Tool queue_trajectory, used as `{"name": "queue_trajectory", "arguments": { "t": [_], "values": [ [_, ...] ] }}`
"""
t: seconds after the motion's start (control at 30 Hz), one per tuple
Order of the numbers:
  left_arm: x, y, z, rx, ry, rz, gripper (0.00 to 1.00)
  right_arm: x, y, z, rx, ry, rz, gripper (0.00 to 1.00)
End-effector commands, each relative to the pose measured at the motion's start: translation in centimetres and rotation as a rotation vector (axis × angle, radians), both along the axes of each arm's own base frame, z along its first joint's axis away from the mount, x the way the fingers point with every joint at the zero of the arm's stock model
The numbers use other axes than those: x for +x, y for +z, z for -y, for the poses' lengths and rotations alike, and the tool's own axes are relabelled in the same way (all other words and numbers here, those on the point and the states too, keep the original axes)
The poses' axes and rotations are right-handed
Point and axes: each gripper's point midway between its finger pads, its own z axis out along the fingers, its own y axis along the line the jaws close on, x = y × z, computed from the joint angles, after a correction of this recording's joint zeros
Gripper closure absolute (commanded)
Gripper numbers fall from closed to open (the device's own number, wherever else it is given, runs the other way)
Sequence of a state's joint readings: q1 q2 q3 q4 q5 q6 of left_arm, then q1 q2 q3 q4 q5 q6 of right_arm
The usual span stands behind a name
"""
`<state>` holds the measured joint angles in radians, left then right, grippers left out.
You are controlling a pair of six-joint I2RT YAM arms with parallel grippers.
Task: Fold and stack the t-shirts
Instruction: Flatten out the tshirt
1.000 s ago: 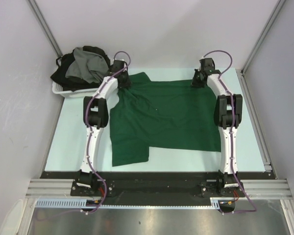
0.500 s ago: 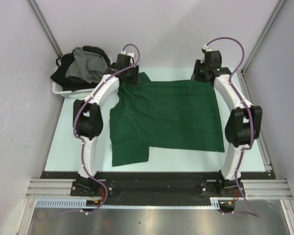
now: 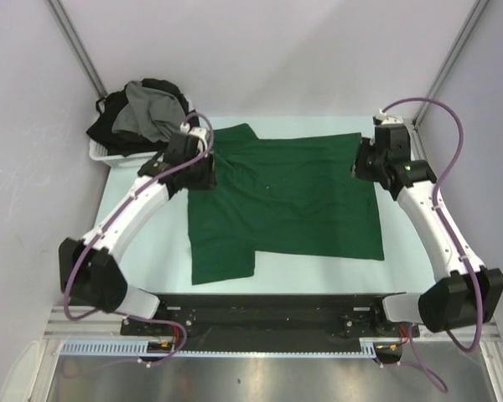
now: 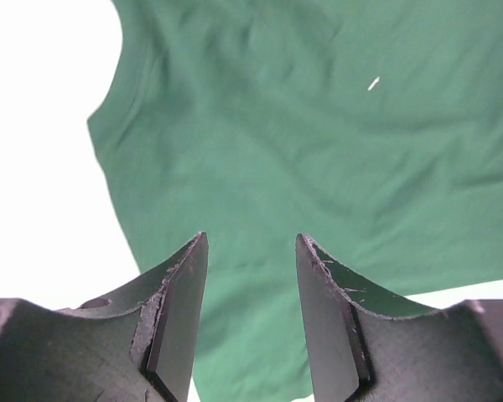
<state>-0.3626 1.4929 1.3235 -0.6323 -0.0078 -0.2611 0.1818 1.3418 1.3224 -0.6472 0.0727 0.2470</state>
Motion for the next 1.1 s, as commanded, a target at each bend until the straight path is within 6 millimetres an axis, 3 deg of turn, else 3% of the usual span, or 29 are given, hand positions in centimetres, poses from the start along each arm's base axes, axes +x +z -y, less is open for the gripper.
{"name": "queue_trajectory", "arguments": {
  "t": [0.0, 0.07, 0.13, 0.17, 0.2, 0.23, 0.27, 0.3, 0.4, 0.47, 0.5, 0.6, 0.73, 0.8, 0.83, 0.9, 1.07],
  "values": [
    [-3.5, 0.1, -2.1, 0.006, 0.075, 0.031, 0.49, -3.9, -1.0, 2.0, -0.041, -0.093, -0.064, 0.58],
    [-4.9, 1.4, -2.5, -0.019, 0.093, 0.109, 0.50, -5.2, -1.0, 3.1, -0.083, -0.152, -0.068, 0.57],
    [-5.2, 3.6, -2.5, -0.055, 0.121, 0.213, 0.48, -6.6, 1.2, 3.1, -0.110, -0.162, 0.030, 0.55],
    [-5.9, 4.1, -2.2, -0.064, 0.114, 0.244, 0.47, -6.7, 2.1, 3.6, -0.130, -0.190, 0.088, 0.49],
    [-6.6, 6.3, -2.8, -0.091, 0.134, 0.318, 0.43, -7.1, 2.9, 3.6, -0.130, -0.192, 0.129, 0.22],
    [-7.1, 7.2, -2.7, -0.106, 0.126, 0.349, 0.39, -7.8, 4.6, 3.0, -0.111, -0.158, 0.205, 0.01],
    [-7.4, 7.7, -2.7, -0.116, 0.119, 0.374, 0.36, -7.6, 5.2, 2.6, -0.101, -0.144, 0.256, 0.00],
    [-8.0, 9.4, -3.0, -0.133, 0.107, 0.436, 0.34, -7.7, 5.8, 2.3, -0.101, -0.124, 0.290, 0.00],
    [-8.8, 11.2, -2.9, -0.159, 0.074, 0.500, 0.24, -8.0, 7.3, 1.1, -0.062, -0.087, 0.341, 0.00],
    [-9.7, 12.9, -2.3, -0.210, 0.026, 0.542, 0.18, -7.9, 7.0, -0.2, -0.044, -0.046, 0.317, 0.00],
    [-10.1, 13.4, -2.0, -0.247, 0.013, 0.555, 0.01, -7.9, 7.4, -0.7, -0.026, -0.036, 0.319, 0.00],
    [-11.3, 15.0, -1.2, -0.358, -0.007, 0.588, 0.01, -8.1, 7.5, -2.2, 0.028, -0.013, 0.302, 0.00],
    [-12.5, 17.0, -0.3, -0.453, -0.054, 0.623, 0.00, -9.0, 10.1, -3.6, 0.009, 0.052, 0.382, 0.00],
    [-13.3, 17.9, 1.0, -0.486, -0.152, 0.636, 0.00, -9.3, 9.5, -4.7, -0.056, 0.118, 0.334, 0.00],
    [-13.6, 18.2, 1.5, -0.500, -0.184, 0.643, 0.00, -9.5, 11.0, -5.0, -0.070, 0.145, 0.344, 0.00],
    [-14.0, 18.7, 2.3, -0.555, -0.220, 0.653, 0.01, -9.7, 9.4, -6.1, -0.177, 0.238, 0.272, 0.00],
    [-15.0, 18.6, 1.6, -0.761, -0.115, 0.682, 0.01, -10.3, 10.4, -7.9, -0.187, 0.327, 0.345, 0.00]
  ]
}}
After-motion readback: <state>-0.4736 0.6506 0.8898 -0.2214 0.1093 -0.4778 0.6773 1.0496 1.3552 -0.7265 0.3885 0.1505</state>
